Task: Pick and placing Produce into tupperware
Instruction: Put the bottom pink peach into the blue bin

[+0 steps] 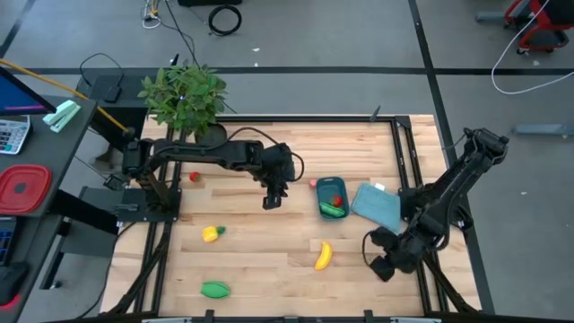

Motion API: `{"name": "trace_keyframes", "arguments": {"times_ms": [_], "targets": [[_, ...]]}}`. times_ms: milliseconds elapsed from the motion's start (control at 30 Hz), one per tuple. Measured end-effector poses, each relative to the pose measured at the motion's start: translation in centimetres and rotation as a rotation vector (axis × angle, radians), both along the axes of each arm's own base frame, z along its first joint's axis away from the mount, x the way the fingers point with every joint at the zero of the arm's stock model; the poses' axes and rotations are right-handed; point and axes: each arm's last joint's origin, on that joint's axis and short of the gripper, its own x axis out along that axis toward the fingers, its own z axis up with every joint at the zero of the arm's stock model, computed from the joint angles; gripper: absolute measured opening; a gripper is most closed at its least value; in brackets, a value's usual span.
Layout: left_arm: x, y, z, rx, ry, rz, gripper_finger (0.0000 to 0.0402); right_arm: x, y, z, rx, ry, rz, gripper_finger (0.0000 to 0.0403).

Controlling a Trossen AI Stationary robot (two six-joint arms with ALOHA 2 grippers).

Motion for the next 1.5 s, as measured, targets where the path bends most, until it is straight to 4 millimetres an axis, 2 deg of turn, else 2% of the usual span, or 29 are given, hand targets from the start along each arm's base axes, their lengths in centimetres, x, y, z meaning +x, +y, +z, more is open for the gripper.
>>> {"name": "trace_keyframes", "arguments": {"times_ms": [167,300,433,733,1033,1500], "targets": [[0.0,0.0,0.0,-0.027,0.006,0.041,0.0132,0.6,2.6,1.1,-0.195,0.125,0.103,0.0203],[0.0,0.0,0.0,-0.037,0.007,0.054,0.0126,1.1,4.6,0.5,-0.253,0.16,0.139,0.0204],[0.0,0.0,0.0,-0.039,0.005,0.057,0.012,1.3,5.7,-0.2,-0.273,0.161,0.155,0.0205],[0.1,0.0,0.1,-0.039,0.0,0.058,0.0122,1.5,5.9,-1.9,-0.311,0.209,0.123,0.0206],[0.1,0.0,0.1,-0.038,0.0,0.057,0.0113,1.5,6.4,-3.9,-0.309,0.337,0.129,0.0206],[0.1,0.0,0.1,-0.038,0.0,0.057,0.013,2.9,6.3,-6.0,-0.343,0.37,0.106,0.0206]]}}
